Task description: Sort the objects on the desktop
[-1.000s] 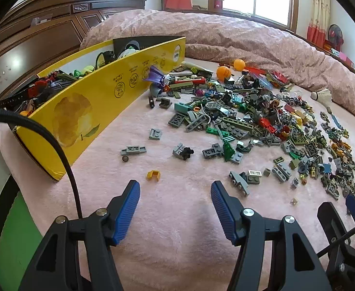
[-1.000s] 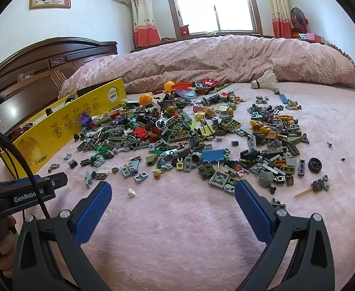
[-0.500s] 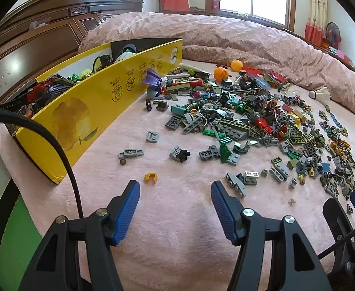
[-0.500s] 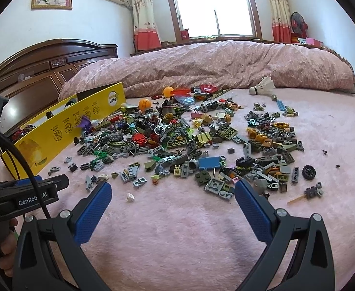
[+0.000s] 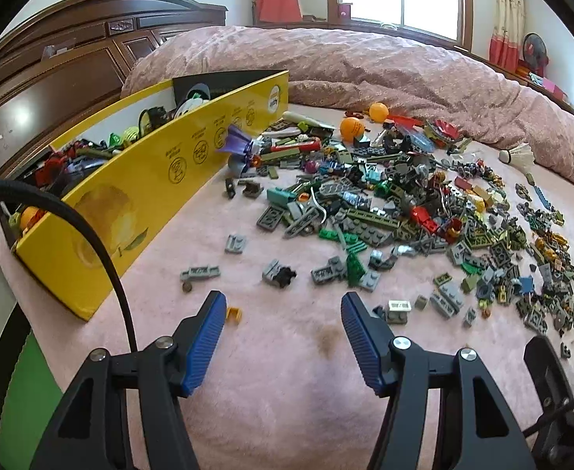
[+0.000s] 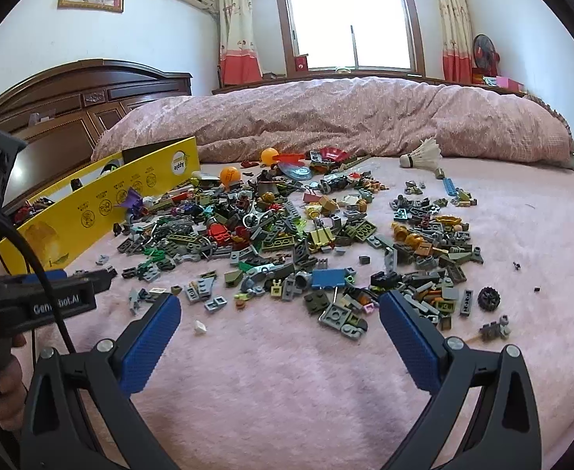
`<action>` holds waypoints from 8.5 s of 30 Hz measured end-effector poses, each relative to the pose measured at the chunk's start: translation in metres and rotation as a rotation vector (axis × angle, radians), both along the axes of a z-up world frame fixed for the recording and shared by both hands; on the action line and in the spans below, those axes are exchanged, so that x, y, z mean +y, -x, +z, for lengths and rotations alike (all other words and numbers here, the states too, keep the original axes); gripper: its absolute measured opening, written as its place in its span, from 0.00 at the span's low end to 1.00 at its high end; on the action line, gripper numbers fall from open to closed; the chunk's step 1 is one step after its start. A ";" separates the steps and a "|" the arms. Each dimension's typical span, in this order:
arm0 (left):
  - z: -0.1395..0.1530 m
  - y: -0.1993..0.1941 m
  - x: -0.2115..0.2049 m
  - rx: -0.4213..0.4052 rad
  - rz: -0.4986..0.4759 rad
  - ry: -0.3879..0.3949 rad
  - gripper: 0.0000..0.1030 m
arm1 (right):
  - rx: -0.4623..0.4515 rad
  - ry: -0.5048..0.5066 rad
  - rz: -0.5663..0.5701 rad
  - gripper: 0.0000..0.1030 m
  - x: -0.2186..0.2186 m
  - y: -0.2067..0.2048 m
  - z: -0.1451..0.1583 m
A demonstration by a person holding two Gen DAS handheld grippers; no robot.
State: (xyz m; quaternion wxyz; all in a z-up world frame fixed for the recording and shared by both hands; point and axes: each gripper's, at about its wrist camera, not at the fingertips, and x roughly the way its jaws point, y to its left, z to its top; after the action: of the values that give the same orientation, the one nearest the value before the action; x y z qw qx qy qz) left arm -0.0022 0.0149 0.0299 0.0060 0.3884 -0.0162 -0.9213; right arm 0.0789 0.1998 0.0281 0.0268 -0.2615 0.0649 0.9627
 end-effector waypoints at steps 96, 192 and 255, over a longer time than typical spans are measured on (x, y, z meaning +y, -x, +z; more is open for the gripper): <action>-0.014 0.029 0.036 -0.075 -0.415 -0.056 0.28 | -0.033 0.119 -0.161 1.00 0.087 -0.004 -0.002; 0.011 -0.057 -0.087 0.220 -0.218 -0.174 0.16 | 0.031 -0.105 0.149 0.08 -0.057 -0.003 -0.032; 0.052 0.014 -0.252 0.301 0.179 -0.104 0.51 | -0.072 0.115 0.694 0.09 -0.284 0.185 0.047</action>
State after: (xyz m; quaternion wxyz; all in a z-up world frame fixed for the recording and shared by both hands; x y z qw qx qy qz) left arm -0.0162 -0.2373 0.0816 0.0702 0.2458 0.0673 -0.9644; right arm -0.1060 -0.0842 0.0749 -0.3141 -0.3027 0.0252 0.8995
